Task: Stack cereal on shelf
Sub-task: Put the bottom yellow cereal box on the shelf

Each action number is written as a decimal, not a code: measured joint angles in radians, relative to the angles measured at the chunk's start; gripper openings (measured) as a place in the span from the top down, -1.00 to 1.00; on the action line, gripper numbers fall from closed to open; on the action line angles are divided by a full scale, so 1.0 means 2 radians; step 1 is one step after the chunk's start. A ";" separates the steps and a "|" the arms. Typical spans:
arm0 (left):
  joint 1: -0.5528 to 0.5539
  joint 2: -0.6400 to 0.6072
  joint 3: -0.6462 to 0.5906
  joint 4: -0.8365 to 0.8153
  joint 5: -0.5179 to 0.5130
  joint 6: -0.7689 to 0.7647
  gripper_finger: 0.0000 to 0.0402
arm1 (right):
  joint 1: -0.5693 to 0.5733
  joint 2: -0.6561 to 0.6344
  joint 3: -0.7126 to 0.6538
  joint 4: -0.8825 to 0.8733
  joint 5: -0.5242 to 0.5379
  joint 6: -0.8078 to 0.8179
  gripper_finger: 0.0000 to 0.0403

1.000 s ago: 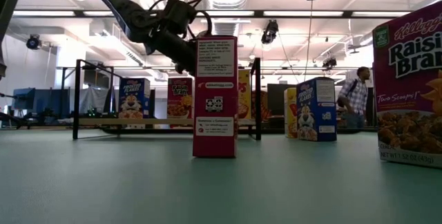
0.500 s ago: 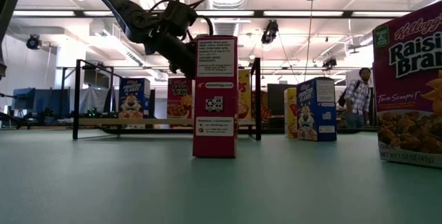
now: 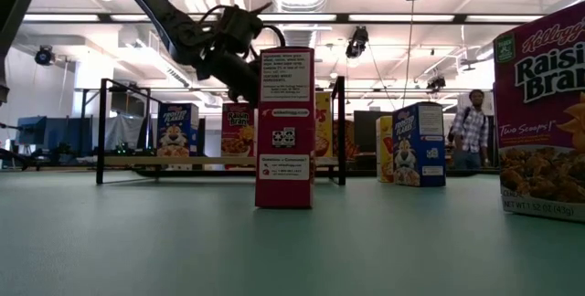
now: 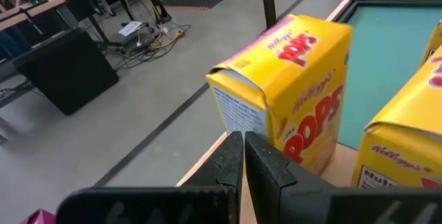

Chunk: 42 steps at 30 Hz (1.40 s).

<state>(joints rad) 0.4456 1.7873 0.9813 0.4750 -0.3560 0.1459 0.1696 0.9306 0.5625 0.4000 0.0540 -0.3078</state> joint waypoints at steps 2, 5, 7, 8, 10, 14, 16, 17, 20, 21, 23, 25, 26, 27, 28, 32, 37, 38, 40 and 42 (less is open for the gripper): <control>-0.001 -0.001 0.000 0.000 0.002 -0.005 1.00 | 0.000 0.000 0.000 0.000 0.000 0.000 0.91; -0.003 -0.002 0.000 0.001 0.020 -0.014 1.00 | 0.000 0.000 0.000 -0.001 0.000 -0.001 0.91; -0.003 -0.002 0.000 0.001 0.030 -0.019 1.00 | 0.000 0.000 0.000 -0.001 0.000 -0.003 0.91; -0.003 -0.002 0.000 0.001 0.030 -0.022 1.00 | 0.000 0.000 0.000 -0.001 0.000 -0.003 0.91; -0.003 -0.003 0.000 0.001 0.030 -0.026 1.00 | 0.000 0.000 0.000 -0.001 0.000 -0.003 0.91; -0.003 -0.007 0.000 -0.012 0.028 -0.035 1.00 | 0.000 0.000 0.000 -0.001 0.000 -0.003 0.91; -0.003 -0.011 0.000 -0.020 0.026 -0.037 1.00 | 0.000 0.000 0.000 -0.001 0.000 -0.003 0.91; -0.003 -0.012 0.000 -0.021 0.026 -0.037 1.00 | 0.000 0.000 0.000 -0.001 0.000 -0.003 0.91; -0.003 -0.019 0.000 -0.023 0.025 -0.033 1.00 | 0.000 0.000 0.000 -0.001 0.000 -0.003 0.91; -0.003 -0.022 0.000 -0.025 0.025 -0.033 1.00 | 0.000 0.000 0.000 -0.001 0.000 -0.003 0.91; -0.003 -0.028 0.000 -0.036 0.025 -0.036 1.00 | 0.000 0.000 0.000 -0.001 0.000 -0.002 0.91; -0.004 -0.035 0.000 -0.046 0.025 -0.037 1.00 | 0.000 0.000 0.000 -0.001 0.000 -0.001 0.91; -0.007 -0.039 0.000 -0.053 0.025 -0.038 1.00 | 0.000 0.000 0.000 -0.001 0.000 -0.001 0.91; -0.010 -0.045 0.000 -0.062 0.025 -0.038 1.00 | 0.000 0.000 0.000 -0.001 0.000 -0.002 0.91; -0.013 -0.052 0.000 -0.075 0.026 -0.038 1.00 | 0.000 0.000 0.000 -0.001 0.000 -0.002 0.91; -0.027 -0.085 0.000 -0.151 0.026 -0.053 1.00 | 0.000 0.000 0.000 -0.001 0.000 -0.001 0.91; -0.046 -0.108 0.000 -0.216 0.026 -0.077 1.00 | 0.000 0.000 0.000 -0.001 0.000 0.000 0.91; -0.048 -0.107 0.000 -0.216 0.027 -0.078 1.00 | 0.000 0.000 0.000 -0.001 0.000 -0.001 0.91; -0.052 -0.100 -0.001 -0.203 0.030 -0.080 1.00 | 0.000 0.000 0.000 0.000 0.000 0.000 0.91; -0.056 -0.090 -0.001 -0.188 0.039 -0.085 1.00 | 0.000 0.000 0.000 0.001 0.000 0.000 0.91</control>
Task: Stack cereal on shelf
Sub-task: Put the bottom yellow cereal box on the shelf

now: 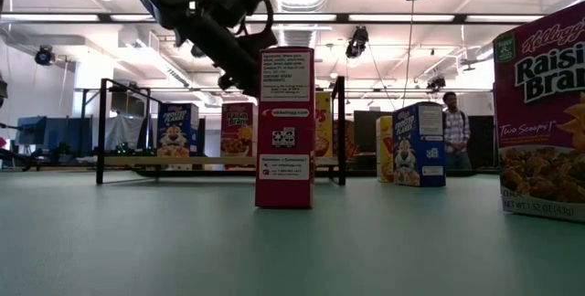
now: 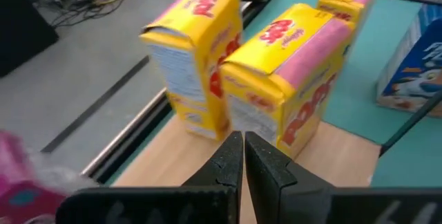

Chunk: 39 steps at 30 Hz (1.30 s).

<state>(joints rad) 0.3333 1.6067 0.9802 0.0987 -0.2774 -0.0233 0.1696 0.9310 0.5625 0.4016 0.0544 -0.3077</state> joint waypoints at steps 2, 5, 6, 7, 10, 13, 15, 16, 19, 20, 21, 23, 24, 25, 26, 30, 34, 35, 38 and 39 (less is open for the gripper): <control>-0.006 0.008 0.000 0.009 0.004 -0.003 1.00 | 0.000 0.000 0.000 0.000 0.000 0.000 0.91; -0.011 0.014 0.001 0.020 0.005 -0.008 1.00 | 0.000 0.000 0.000 0.000 0.000 0.000 0.91; -0.012 0.014 0.001 0.024 0.005 -0.010 1.00 | 0.000 0.000 0.000 0.000 0.000 0.000 0.91; -0.014 0.014 0.001 0.026 0.005 -0.013 1.00 | 0.000 0.000 0.000 0.000 0.000 0.000 0.91; -0.017 0.014 0.001 0.025 0.021 -0.030 1.00 | 0.000 0.000 0.000 0.000 0.000 0.000 0.91; -0.021 0.014 0.001 0.025 0.031 -0.038 1.00 | 0.000 0.000 0.000 0.000 0.000 0.000 0.91; -0.021 0.014 0.001 0.019 0.031 -0.037 1.00 | 0.000 0.000 0.000 0.000 0.000 0.000 0.91; -0.021 0.012 0.001 0.011 0.031 -0.036 1.00 | 0.000 0.000 0.000 0.000 0.000 0.000 0.91; -0.021 0.002 0.002 -0.009 0.004 -0.029 1.00 | 0.000 0.000 0.000 0.000 0.000 0.000 0.91; -0.021 -0.001 0.002 -0.014 -0.017 -0.024 1.00 | 0.000 0.000 0.000 -0.001 0.000 0.000 0.91; -0.021 -0.001 0.002 -0.013 -0.042 -0.017 1.00 | 0.000 0.000 0.000 -0.001 0.000 0.000 0.91; -0.018 -0.001 0.002 -0.004 -0.076 -0.002 1.00 | 0.000 0.000 0.000 -0.001 0.000 0.000 0.91; -0.016 0.001 0.002 0.007 -0.080 0.003 1.00 | 0.000 0.000 0.000 -0.001 0.000 0.000 0.91; -0.014 0.005 0.002 0.025 -0.078 0.005 1.00 | 0.000 0.000 0.000 -0.001 0.000 0.000 0.91; -0.013 0.008 0.002 0.035 -0.073 0.006 1.00 | 0.000 0.000 0.000 -0.001 0.000 0.000 0.91; -0.013 0.029 0.002 0.064 -0.057 0.004 1.00 | 0.000 0.000 0.000 -0.001 0.000 0.000 0.91; -0.016 0.039 0.002 0.064 -0.052 -0.009 1.00 | 0.000 0.000 0.000 -0.001 0.000 0.000 0.91; -0.016 0.039 0.002 0.061 -0.049 -0.013 1.00 | 0.000 0.000 0.000 -0.001 0.000 0.000 0.91; -0.017 0.037 0.002 0.060 -0.049 -0.027 1.00 | 0.000 0.000 0.000 -0.002 0.000 0.000 0.91; -0.018 0.035 0.002 0.059 -0.048 -0.032 1.00 | 0.000 0.000 0.000 -0.002 0.000 -0.001 0.91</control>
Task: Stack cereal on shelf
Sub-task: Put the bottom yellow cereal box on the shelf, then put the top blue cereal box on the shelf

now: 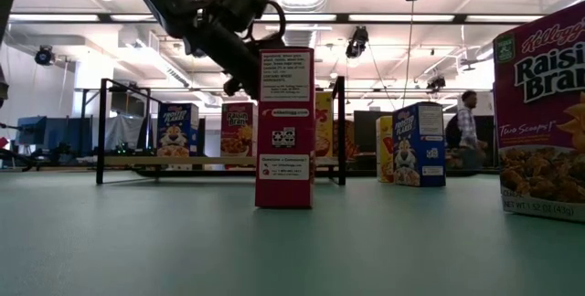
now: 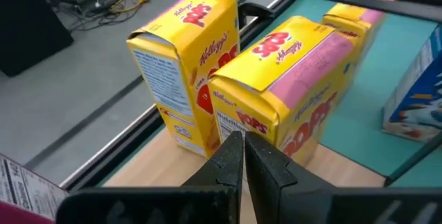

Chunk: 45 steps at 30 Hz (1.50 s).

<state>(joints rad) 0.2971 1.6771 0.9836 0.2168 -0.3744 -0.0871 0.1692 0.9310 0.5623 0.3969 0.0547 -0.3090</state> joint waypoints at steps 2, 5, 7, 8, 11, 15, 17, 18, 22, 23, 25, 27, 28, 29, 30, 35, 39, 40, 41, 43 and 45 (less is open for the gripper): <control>-0.002 -0.002 0.000 0.002 0.004 -0.004 1.00 | 0.000 0.000 0.000 0.000 0.000 0.000 0.91; -0.004 -0.003 0.001 0.000 0.028 -0.015 1.00 | 0.000 0.000 0.000 0.000 0.000 -0.002 0.91; -0.005 -0.003 0.001 -0.003 0.034 -0.020 1.00 | 0.000 0.000 0.000 0.000 0.000 -0.002 0.91; -0.005 -0.003 0.002 -0.007 0.035 -0.023 1.00 | 0.000 0.000 0.000 0.000 0.000 -0.002 0.91; -0.004 -0.005 0.002 -0.015 0.035 -0.028 1.00 | 0.000 0.000 0.000 0.000 0.000 -0.002 0.91; -0.004 -0.006 0.002 -0.022 0.034 -0.028 1.00 | 0.000 0.000 0.000 0.000 0.000 -0.002 0.91; -0.004 -0.006 0.002 -0.021 0.034 -0.026 1.00 | 0.000 0.000 0.000 0.000 0.000 -0.001 0.91; -0.004 -0.006 0.002 -0.018 0.034 -0.023 1.00 | 0.000 0.000 0.000 0.000 0.000 -0.001 0.91; -0.001 -0.006 0.002 -0.007 0.003 -0.005 1.00 | 0.000 0.000 0.000 0.000 0.000 -0.001 0.91; -0.001 -0.006 0.002 -0.004 -0.003 0.000 1.00 | 0.000 0.000 0.000 0.000 0.000 -0.001 0.91; 0.000 -0.006 0.002 0.005 -0.005 0.004 1.00 | 0.000 0.000 0.000 0.000 0.000 0.001 0.91; 0.001 -0.006 0.002 0.014 -0.005 0.010 1.00 | 0.000 0.000 0.000 0.000 0.000 0.001 0.91; 0.001 -0.006 0.002 0.019 -0.005 0.013 1.00 | 0.000 0.000 0.000 0.000 0.000 0.001 0.91; 0.001 -0.006 0.002 0.023 -0.005 0.016 1.00 | 0.000 0.000 0.000 0.000 0.000 0.001 0.91; 0.002 -0.006 0.002 0.024 -0.005 0.018 1.00 | 0.000 0.000 0.000 0.000 0.000 0.001 0.91; 0.003 -0.015 0.002 -0.024 -0.029 0.021 1.00 | 0.000 0.000 0.000 -0.001 0.000 0.003 0.91; 0.003 -0.020 0.002 -0.058 0.039 0.022 1.00 | 0.000 0.000 0.000 -0.001 0.000 0.001 0.91; 0.003 -0.019 0.002 -0.058 0.065 0.022 1.00 | 0.000 0.000 0.000 -0.001 0.000 0.001 0.91; 0.003 -0.016 0.002 -0.051 0.081 0.024 1.00 | 0.000 0.000 0.000 -0.001 0.000 0.001 0.91; 0.003 -0.007 0.002 -0.029 0.085 0.031 1.00 | 0.000 0.000 0.000 -0.001 0.000 0.000 0.91; 0.004 0.000 0.002 -0.016 0.071 0.035 1.00 | 0.000 0.000 0.000 -0.001 0.000 -0.001 0.91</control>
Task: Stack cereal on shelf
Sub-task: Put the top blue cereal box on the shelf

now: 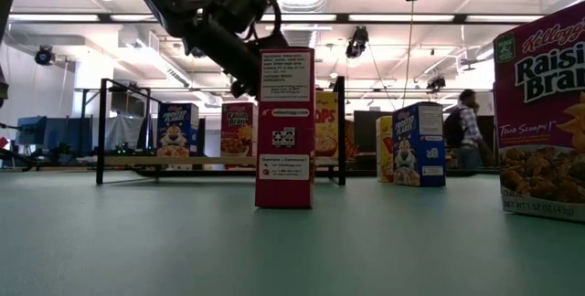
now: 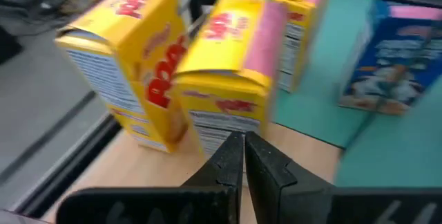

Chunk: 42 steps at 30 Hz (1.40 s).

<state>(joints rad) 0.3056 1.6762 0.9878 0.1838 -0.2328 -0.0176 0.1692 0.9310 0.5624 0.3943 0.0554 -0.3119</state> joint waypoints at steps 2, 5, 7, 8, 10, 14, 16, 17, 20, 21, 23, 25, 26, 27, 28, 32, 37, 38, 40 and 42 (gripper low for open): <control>0.000 0.001 0.000 0.006 -0.018 0.000 1.00 | 0.000 0.000 0.000 0.000 0.000 0.000 0.91; 0.001 0.001 0.000 0.015 -0.037 0.003 1.00 | 0.000 0.000 0.000 0.000 0.000 -0.001 0.91; 0.002 0.001 0.000 0.018 -0.039 0.003 1.00 | 0.000 0.000 0.000 0.000 0.002 -0.001 0.91; 0.002 0.001 0.000 0.022 -0.040 0.003 1.00 | 0.000 0.000 0.000 0.000 0.004 -0.001 0.91; 0.002 0.001 0.000 0.030 -0.040 0.005 1.00 | 0.000 0.000 0.000 0.000 0.011 -0.001 0.91; 0.003 0.000 0.000 0.032 -0.040 0.005 1.00 | 0.000 0.000 0.000 0.000 0.013 -0.001 0.91; 0.007 0.000 0.000 0.036 -0.040 0.009 1.00 | 0.000 0.000 0.000 0.000 0.013 0.001 0.91; 0.009 0.000 0.000 0.040 -0.041 0.012 1.00 | 0.000 0.000 0.000 0.000 0.013 0.002 0.91; 0.019 0.003 0.000 0.053 -0.042 0.016 1.00 | 0.000 0.000 0.000 0.000 0.013 0.002 0.91; 0.022 0.003 0.000 0.055 -0.042 0.016 1.00 | 0.000 0.000 0.000 0.000 0.013 0.002 0.91; 0.025 0.003 0.000 0.050 -0.048 0.016 1.00 | 0.000 0.000 0.000 0.000 0.013 0.002 0.91; 0.025 -0.001 0.000 0.039 -0.059 0.016 1.00 | 0.000 0.000 0.000 0.000 0.013 0.002 0.91; 0.025 -0.004 0.000 0.035 -0.061 0.016 1.00 | 0.000 0.000 0.000 0.000 0.013 0.002 0.91; 0.022 -0.009 0.000 0.028 -0.061 0.015 1.00 | 0.000 0.000 0.000 -0.001 0.013 0.002 0.91; 0.019 -0.013 0.000 0.020 -0.062 0.011 1.00 | 0.000 0.000 0.000 -0.001 0.013 0.002 0.91; -0.010 -0.039 -0.001 -0.021 -0.061 0.003 1.00 | 0.000 0.000 0.000 -0.002 0.013 -0.002 0.91; -0.075 -0.098 -0.016 -0.040 -0.059 0.020 1.00 | 0.000 0.000 0.000 -0.001 0.012 -0.008 0.91; -0.090 -0.113 -0.026 -0.038 -0.058 0.025 1.00 | 0.000 0.000 0.000 -0.001 0.012 -0.009 0.91; -0.121 -0.145 -0.048 -0.033 -0.058 0.029 1.00 | 0.000 0.000 0.000 0.005 0.010 -0.011 0.91; -0.154 -0.178 -0.072 -0.024 -0.058 0.029 1.00 | 0.000 0.000 -0.002 0.009 0.009 -0.011 0.91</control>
<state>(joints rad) -0.0024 1.3205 0.8437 0.1360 -0.3489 0.0399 0.1692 0.9310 0.5580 0.4130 0.0730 -0.3344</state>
